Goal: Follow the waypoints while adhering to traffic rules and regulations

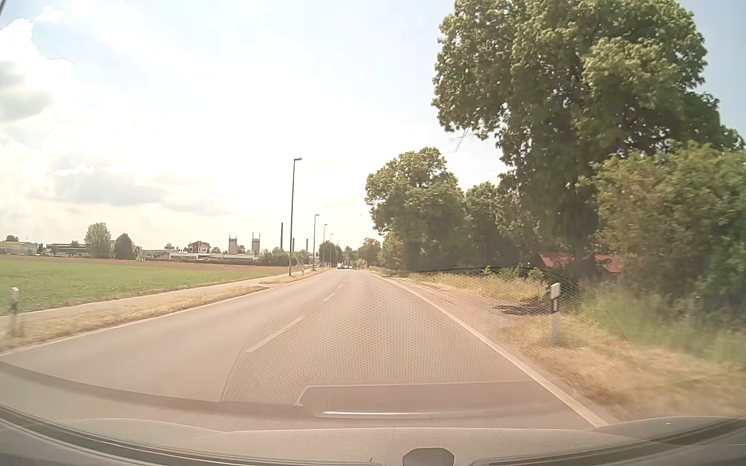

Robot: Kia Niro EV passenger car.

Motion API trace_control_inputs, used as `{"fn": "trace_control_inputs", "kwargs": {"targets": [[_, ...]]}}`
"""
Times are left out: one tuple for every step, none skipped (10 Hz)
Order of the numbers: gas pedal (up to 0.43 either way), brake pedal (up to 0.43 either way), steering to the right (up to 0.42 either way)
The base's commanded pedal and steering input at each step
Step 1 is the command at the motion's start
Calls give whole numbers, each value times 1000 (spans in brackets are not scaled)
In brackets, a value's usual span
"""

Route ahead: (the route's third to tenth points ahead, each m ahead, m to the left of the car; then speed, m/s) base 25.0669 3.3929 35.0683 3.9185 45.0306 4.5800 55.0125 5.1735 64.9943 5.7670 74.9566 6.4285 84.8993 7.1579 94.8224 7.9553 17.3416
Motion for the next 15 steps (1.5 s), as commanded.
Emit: {"fn": "trace_control_inputs", "kwargs": {"targets": [[169,0,-15],[169,0,-14],[169,0,-12],[169,0,-11],[169,0,-11],[169,0,-11],[169,0,-11],[169,0,-11],[169,0,-11],[169,0,-11],[169,0,-10],[169,0,-10],[169,0,-10],[169,0,-10],[169,0,-9]]}}
